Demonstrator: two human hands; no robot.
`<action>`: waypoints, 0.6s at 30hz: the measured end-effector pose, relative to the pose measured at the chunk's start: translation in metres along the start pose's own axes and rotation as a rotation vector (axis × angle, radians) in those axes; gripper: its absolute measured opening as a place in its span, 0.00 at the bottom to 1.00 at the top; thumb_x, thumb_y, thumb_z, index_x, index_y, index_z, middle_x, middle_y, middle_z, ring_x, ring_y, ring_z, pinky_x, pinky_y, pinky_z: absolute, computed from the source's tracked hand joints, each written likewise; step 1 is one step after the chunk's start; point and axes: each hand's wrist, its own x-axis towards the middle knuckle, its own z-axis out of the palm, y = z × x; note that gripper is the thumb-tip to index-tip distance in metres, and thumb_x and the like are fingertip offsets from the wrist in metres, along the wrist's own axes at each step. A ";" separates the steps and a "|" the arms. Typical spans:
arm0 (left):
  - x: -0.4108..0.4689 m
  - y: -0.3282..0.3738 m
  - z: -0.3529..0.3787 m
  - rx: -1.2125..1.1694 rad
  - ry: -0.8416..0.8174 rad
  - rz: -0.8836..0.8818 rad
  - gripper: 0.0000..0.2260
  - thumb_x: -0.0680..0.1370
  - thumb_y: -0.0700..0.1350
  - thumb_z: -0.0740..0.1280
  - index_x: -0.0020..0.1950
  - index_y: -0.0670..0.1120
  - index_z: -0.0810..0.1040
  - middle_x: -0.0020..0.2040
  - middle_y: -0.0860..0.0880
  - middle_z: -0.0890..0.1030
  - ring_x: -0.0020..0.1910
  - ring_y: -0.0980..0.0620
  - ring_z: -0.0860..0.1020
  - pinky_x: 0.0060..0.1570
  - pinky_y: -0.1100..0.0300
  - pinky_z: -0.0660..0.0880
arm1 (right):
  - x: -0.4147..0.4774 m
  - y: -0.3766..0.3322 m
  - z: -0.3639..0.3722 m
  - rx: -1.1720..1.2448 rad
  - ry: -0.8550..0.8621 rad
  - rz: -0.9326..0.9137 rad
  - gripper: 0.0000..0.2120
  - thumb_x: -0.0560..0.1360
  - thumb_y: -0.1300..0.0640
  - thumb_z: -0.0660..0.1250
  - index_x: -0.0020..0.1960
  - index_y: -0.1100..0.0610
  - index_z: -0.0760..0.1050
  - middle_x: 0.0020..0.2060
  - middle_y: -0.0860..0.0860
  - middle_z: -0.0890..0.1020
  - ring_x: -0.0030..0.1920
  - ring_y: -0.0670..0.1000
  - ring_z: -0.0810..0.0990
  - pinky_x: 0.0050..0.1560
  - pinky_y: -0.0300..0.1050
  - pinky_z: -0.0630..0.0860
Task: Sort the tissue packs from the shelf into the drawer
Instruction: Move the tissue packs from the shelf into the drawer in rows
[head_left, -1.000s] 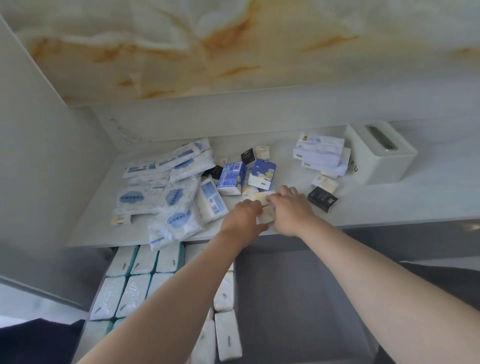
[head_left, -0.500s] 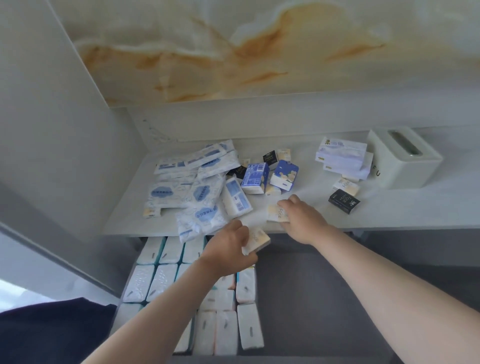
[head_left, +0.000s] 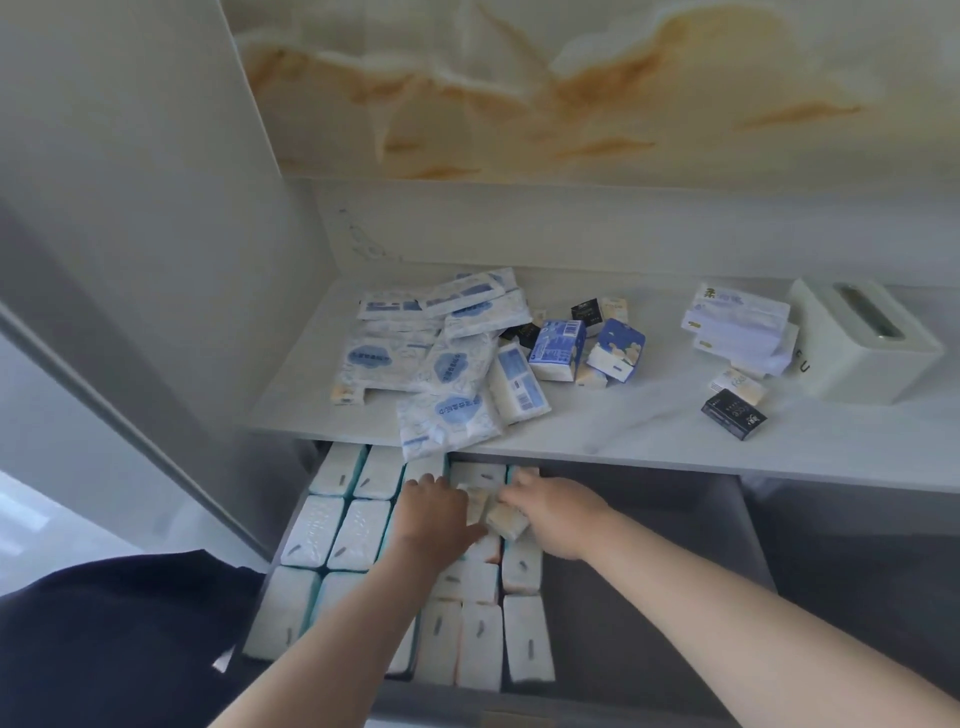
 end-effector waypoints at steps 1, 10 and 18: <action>0.002 0.001 0.001 0.006 -0.002 -0.002 0.26 0.76 0.68 0.58 0.60 0.48 0.77 0.56 0.47 0.78 0.56 0.47 0.74 0.53 0.54 0.69 | 0.003 0.000 0.005 -0.021 0.021 0.004 0.23 0.75 0.66 0.61 0.68 0.53 0.68 0.59 0.57 0.70 0.48 0.61 0.77 0.40 0.50 0.73; 0.006 -0.013 0.014 -0.210 0.180 0.185 0.14 0.68 0.43 0.75 0.52 0.48 0.79 0.49 0.49 0.78 0.50 0.45 0.76 0.48 0.54 0.73 | 0.014 -0.002 0.032 0.284 0.068 0.182 0.37 0.75 0.55 0.67 0.79 0.55 0.54 0.78 0.52 0.56 0.76 0.54 0.60 0.73 0.48 0.64; 0.016 -0.015 0.032 -0.334 0.286 0.186 0.18 0.57 0.35 0.77 0.41 0.50 0.80 0.40 0.51 0.78 0.38 0.49 0.76 0.35 0.57 0.76 | 0.024 -0.005 0.043 0.081 0.279 0.330 0.17 0.79 0.53 0.65 0.65 0.56 0.67 0.59 0.54 0.75 0.56 0.56 0.77 0.49 0.49 0.76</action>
